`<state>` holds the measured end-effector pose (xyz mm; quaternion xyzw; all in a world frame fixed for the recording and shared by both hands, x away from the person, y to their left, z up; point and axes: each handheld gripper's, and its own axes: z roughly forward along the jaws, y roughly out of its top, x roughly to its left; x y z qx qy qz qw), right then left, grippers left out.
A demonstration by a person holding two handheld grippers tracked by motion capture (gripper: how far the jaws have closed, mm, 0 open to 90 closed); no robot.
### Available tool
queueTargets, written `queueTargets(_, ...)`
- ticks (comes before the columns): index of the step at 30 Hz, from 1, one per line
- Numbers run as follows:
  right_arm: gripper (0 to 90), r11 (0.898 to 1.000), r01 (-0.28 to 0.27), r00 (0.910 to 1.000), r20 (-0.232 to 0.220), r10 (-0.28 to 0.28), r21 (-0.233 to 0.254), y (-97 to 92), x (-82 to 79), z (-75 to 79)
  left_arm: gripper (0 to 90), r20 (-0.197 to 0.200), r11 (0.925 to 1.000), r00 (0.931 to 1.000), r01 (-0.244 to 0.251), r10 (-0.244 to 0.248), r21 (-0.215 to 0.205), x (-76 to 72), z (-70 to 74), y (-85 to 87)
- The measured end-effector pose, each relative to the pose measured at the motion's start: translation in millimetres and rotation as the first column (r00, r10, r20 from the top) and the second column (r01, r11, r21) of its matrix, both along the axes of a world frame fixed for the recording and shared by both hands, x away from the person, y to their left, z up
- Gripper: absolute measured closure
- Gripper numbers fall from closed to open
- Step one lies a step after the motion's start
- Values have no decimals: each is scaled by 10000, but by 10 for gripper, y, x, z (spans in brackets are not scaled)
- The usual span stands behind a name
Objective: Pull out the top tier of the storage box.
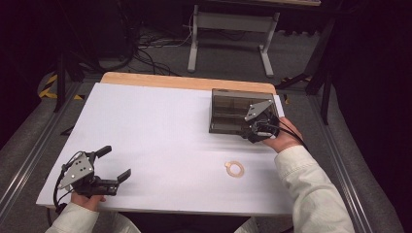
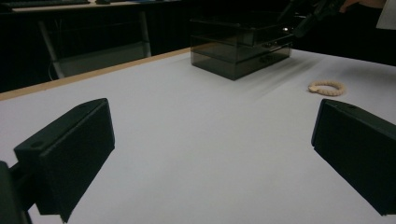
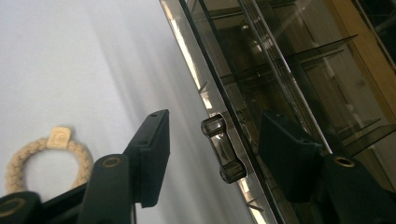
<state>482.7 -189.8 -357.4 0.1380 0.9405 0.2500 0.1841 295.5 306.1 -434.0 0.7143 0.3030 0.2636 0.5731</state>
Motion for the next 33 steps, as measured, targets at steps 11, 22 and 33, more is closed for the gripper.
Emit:
queueTargets(11, 580, 9975, 619, 9979, 192, -613, -354, 46, 37, -48, 2, -44, 10000, 10000, 24, -24, -52, -4, 1, 2)
queueTargets(22, 612, 9960, 745, 9970, 241, -734, -491, 65, 15, -45, 2, -30, 10000, 10000, 55, -55, -23, 5, -4, -2)
queueTargets(33, 617, 9956, 698, 9970, -290, -717, -623, 46, -89, -2, 2, -137, 9999, 9999, 44, -45, -95, 7, -11, -8)
